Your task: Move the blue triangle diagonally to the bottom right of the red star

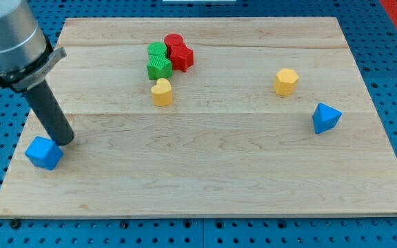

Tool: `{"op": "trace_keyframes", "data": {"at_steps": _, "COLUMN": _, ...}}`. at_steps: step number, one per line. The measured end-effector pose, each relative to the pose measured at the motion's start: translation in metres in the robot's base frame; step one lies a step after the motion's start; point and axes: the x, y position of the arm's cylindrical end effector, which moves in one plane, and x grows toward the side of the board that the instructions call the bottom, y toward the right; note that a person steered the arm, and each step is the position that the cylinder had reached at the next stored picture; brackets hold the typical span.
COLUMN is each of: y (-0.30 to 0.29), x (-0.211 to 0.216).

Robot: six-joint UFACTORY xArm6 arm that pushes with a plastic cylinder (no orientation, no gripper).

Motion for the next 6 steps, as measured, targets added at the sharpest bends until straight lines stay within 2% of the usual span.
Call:
{"op": "trace_keyframes", "data": {"at_steps": 1, "y": 0.085, "x": -0.001}}
{"op": "trace_keyframes", "data": {"at_steps": 2, "y": 0.194, "x": -0.017}}
{"op": "trace_keyframes", "data": {"at_steps": 3, "y": 0.23, "x": -0.027}}
{"op": "trace_keyframes", "data": {"at_steps": 6, "y": 0.229, "x": -0.027}}
